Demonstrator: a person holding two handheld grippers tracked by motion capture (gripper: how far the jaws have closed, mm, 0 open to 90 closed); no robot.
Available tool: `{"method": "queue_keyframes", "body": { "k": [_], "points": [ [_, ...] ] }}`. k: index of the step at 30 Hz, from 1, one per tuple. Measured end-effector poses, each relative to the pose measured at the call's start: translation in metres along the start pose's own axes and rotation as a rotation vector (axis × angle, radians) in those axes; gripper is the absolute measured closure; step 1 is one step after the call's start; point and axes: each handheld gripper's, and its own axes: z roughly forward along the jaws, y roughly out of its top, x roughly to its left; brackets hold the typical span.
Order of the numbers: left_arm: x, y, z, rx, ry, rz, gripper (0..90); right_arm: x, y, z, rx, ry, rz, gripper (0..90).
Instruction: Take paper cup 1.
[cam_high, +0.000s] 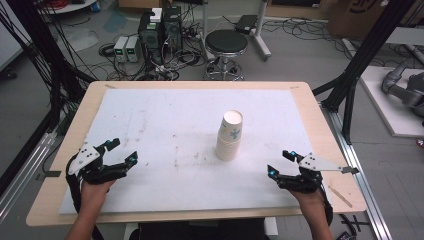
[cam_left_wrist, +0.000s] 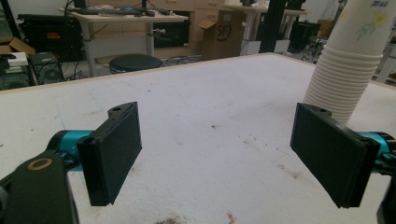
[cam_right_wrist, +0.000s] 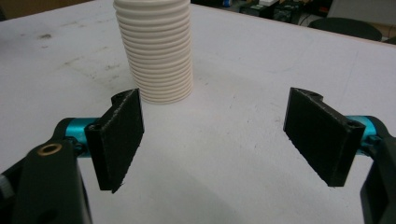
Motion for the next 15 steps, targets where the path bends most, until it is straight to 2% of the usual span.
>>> {"method": "queue_keyframes", "body": {
  "k": [3, 9, 11, 15],
  "points": [
    [-0.0011, 0.0002, -0.0006, 0.007, -0.011, 0.01, 16.4, -0.0012, -0.0011, 0.0014, 0.017, 0.001, -0.014, 20.7],
    [-0.003, -0.0011, -0.0081, 0.001, -0.01, 0.005, 16.8, 0.0006, 0.0016, -0.0041, -0.006, -0.01, 0.016, 20.7],
    [-0.0009, -0.0011, -0.0088, -0.002, -0.005, 0.003, 16.8, 0.0009, 0.0026, -0.0035, -0.006, -0.014, 0.013, 20.7],
    [-0.0014, -0.0015, -0.0077, -0.005, -0.004, 0.002, 16.8, 0.0027, 0.0056, -0.0005, -0.004, 0.004, 0.009, 20.7]
  ]
}}
